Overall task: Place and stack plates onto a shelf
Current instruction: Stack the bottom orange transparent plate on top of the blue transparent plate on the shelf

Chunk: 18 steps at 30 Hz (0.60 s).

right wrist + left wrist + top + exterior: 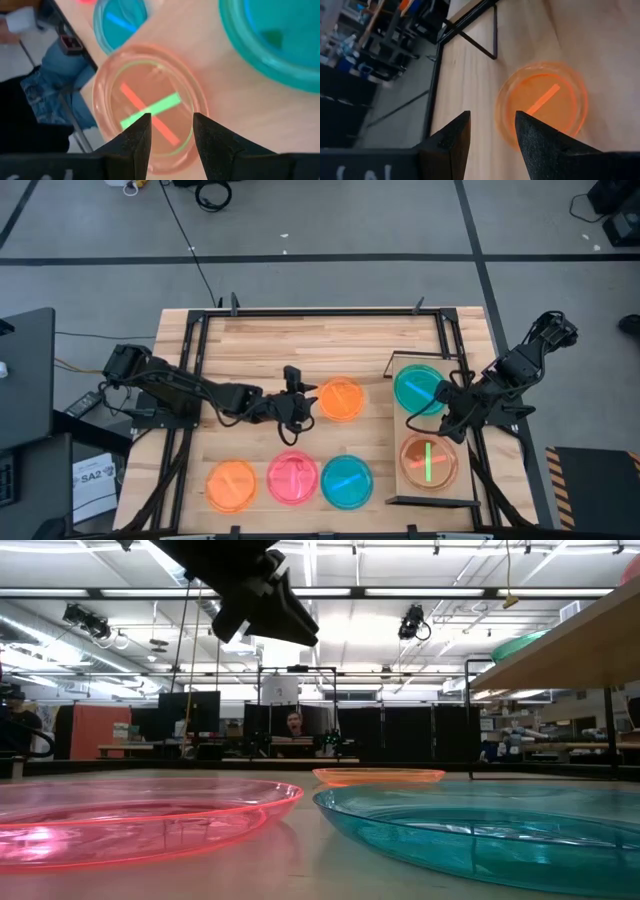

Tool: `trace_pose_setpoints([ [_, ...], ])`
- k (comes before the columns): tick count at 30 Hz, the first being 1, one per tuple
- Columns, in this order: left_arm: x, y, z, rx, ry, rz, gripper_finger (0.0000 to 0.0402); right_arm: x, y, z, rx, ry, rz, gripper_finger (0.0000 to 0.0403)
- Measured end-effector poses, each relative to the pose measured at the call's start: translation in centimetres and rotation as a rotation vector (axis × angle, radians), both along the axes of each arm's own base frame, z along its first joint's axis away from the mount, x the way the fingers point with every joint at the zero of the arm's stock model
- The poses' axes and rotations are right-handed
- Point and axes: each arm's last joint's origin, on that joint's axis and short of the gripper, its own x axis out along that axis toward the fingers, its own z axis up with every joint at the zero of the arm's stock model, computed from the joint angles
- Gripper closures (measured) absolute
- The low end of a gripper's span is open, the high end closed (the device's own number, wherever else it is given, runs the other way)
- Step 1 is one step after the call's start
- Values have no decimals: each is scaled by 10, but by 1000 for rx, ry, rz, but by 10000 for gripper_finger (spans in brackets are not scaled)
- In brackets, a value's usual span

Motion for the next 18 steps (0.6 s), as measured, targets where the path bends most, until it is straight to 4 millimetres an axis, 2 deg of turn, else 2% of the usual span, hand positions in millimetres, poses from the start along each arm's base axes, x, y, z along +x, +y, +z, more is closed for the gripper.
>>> trace_pose_setpoints([
  [6,-4,-8,-5,-132,-8,18,239,2,-2,0,-65,-49,-48,251],
  [18,-19,-6,-25,-412,207,50,239,8,-3,-1,-167,-110,-116,251],
])
